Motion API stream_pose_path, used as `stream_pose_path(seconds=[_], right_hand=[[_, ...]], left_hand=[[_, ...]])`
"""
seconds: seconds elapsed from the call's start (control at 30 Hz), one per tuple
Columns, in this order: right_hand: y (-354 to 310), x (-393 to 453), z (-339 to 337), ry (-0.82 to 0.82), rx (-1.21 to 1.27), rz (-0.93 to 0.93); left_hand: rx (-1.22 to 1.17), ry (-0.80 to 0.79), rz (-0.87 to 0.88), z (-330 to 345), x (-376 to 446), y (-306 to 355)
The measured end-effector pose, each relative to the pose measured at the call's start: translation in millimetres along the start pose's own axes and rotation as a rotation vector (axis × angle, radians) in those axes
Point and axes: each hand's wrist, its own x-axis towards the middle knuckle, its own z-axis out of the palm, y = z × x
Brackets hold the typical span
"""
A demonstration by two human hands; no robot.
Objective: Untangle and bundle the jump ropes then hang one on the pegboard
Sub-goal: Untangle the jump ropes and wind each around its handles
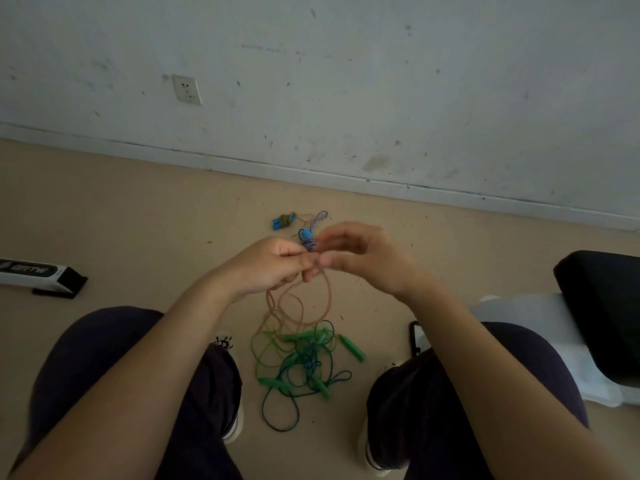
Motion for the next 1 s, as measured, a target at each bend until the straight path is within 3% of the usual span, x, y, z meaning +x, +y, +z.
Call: stream_pose_path(seconds=[0.07,0.2,0.4,0.5,0.6,0.77,0.87,1.0], right_hand=[[0,-1,6,-0.07,-0.01,0.014],[2,0,5,-0.001,-0.02,0.022],[5,-1,-27,0.38,-0.048,0.048],[5,-4,-29,0.241,-0.049,0.038],[2,-3,-10,0.049,0.02,0.044],[-1,1,11,-0.039,0.065,0.027],[-4,0,1,0.08,0.003,0.007],[-3,-3,-25,0.326,0.006,0.008]], left_hand=[[-0.065,-0.022,-0.01,3,1,2],[-0.057,-0.066,-0.023,-3,0,1],[-0.001,0.215,0.008,-35,-8,-1],[-0.046,0.276,0.047,-32,-8,-2],[0.038,0.179,0.059,-11,-3,-1],[-0.006,0.07,0.024,4,4,-1],[-0.02,0.004,0.043,-10,-2,0],[-0.046,0.158,0.077,-34,-9,-2]])
